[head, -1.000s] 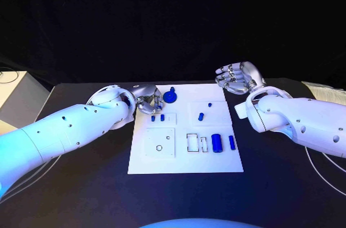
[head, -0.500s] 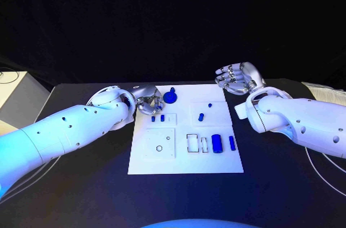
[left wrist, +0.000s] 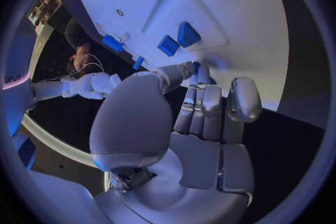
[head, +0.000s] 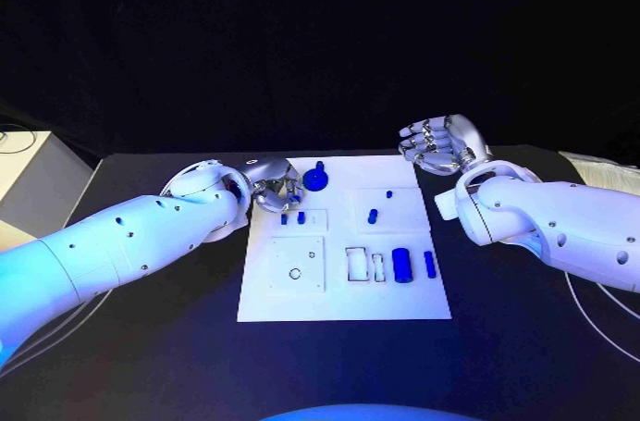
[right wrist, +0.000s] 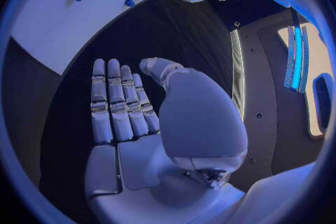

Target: Assemble the parts on the task board

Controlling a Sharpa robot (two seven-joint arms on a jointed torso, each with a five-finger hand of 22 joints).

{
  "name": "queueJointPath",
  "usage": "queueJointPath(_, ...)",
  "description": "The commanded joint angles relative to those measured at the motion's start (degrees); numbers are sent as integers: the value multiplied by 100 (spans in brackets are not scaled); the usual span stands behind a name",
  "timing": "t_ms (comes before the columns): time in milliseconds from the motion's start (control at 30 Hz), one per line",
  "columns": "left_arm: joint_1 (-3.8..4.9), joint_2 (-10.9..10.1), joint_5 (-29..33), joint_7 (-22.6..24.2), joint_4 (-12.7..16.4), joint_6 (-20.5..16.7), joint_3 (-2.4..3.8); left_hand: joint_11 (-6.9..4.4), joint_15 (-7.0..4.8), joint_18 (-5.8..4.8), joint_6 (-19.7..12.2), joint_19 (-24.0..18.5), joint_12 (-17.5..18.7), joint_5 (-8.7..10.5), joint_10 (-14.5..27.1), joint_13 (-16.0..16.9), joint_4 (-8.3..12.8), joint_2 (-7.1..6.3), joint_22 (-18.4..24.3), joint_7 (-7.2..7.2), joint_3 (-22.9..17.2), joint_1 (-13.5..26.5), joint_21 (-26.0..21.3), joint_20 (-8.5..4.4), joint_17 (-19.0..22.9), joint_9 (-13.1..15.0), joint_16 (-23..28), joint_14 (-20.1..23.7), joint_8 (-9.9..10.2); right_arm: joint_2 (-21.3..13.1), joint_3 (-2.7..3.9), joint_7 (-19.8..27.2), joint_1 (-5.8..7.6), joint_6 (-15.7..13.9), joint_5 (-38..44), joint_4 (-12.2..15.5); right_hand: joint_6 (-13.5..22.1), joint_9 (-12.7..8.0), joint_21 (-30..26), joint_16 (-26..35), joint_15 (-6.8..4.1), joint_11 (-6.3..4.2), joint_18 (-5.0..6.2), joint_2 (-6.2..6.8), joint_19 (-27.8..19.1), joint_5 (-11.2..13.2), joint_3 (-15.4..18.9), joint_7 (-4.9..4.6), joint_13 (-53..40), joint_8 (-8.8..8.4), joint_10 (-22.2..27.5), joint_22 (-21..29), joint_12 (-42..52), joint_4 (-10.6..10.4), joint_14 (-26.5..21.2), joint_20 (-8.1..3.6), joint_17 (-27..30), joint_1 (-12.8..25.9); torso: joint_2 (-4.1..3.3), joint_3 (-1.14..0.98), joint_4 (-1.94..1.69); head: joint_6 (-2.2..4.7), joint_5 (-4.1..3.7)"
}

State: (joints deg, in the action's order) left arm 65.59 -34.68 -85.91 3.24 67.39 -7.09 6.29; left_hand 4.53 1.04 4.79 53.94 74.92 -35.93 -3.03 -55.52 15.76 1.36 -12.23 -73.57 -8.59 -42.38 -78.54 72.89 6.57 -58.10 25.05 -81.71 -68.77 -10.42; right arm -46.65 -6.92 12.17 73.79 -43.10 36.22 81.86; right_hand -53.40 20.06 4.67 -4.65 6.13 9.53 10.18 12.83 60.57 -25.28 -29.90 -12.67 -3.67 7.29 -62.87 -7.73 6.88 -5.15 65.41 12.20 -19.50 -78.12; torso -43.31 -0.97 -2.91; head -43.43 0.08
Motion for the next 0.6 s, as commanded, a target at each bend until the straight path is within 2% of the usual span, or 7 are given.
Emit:
queueJointPath(33, -16, 12, 16, 40, 15, -41, -10, -7, 1, 60, -33, -24, 20, -4, 33, 6, 5, -51, -4, 1, 26, -8, -9, -2, 4, -10, 26, 52, 36, 4, 3, 93, 0, 20, 14, 4, -6, -5, -7, 35, 17, -28, 20, -2, 20, 34, 5, -26, 8, -18, 29, 8, -30, 29, 32, 7, 6, 41, -1, -6, 3, -2, 4)
queueJointPath(600, -16, -20, 25, 50, 49, -106, -7, -3, 5, 60, -75, -23, 9, -4, 41, 29, -5, -62, -6, -1, 38, 13, -9, 2, -4, -25, 24, 54, 70, 3, 3, 91, 0, 20, 11, 4, -1, -7, -11, 38, 20, -25, 19, -9, 15, 37, 3, -29, 8, -22, 36, 15, -34, 24, 25, 10, 10, 48, -1, -2, 6, -3, 9)
